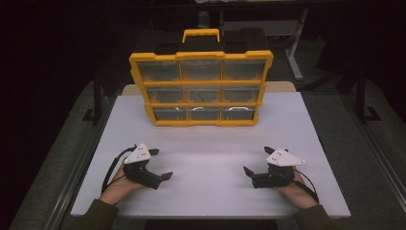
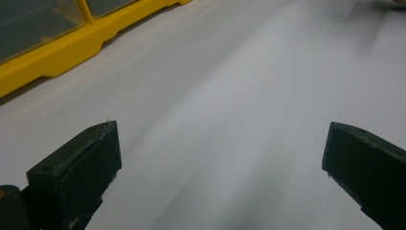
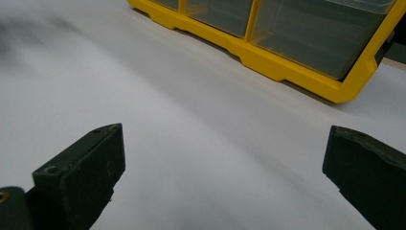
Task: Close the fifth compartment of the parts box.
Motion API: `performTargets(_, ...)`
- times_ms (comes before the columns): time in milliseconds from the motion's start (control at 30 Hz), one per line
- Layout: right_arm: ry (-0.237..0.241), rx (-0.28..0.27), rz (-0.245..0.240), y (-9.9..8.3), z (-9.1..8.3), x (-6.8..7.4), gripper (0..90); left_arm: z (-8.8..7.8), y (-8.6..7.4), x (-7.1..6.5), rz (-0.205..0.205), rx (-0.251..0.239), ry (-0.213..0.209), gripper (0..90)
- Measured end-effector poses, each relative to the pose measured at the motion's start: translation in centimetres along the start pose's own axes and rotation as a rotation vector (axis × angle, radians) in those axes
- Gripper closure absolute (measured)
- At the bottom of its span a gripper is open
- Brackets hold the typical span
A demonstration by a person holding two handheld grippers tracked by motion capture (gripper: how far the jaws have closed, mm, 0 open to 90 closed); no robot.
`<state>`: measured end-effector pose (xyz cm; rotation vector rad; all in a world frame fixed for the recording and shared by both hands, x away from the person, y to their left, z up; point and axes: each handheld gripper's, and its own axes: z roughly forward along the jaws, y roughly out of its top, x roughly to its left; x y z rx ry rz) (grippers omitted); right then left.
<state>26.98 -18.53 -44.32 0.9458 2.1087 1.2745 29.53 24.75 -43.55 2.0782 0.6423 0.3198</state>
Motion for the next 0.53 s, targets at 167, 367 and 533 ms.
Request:
performTargets(167, 0.001, 0.003, -0.001, -0.04, 0.02, -0.02, 0.3, 0.15, -0.21, 0.0, 0.004, 0.012, -0.001, 0.0)
performTargets(367, 0.004, 0.011, -0.003, -0.1, 0.07, 0.0, 0.3, 0.23, -0.29, -0.03, 0.006, 0.021, -0.004, 0.0)
performTargets(533, 0.006, 0.01, -0.005, -0.11, 0.06, -0.03, 0.3, 0.37, -0.33, -0.07, 0.007, 0.032, -0.002, 0.0)
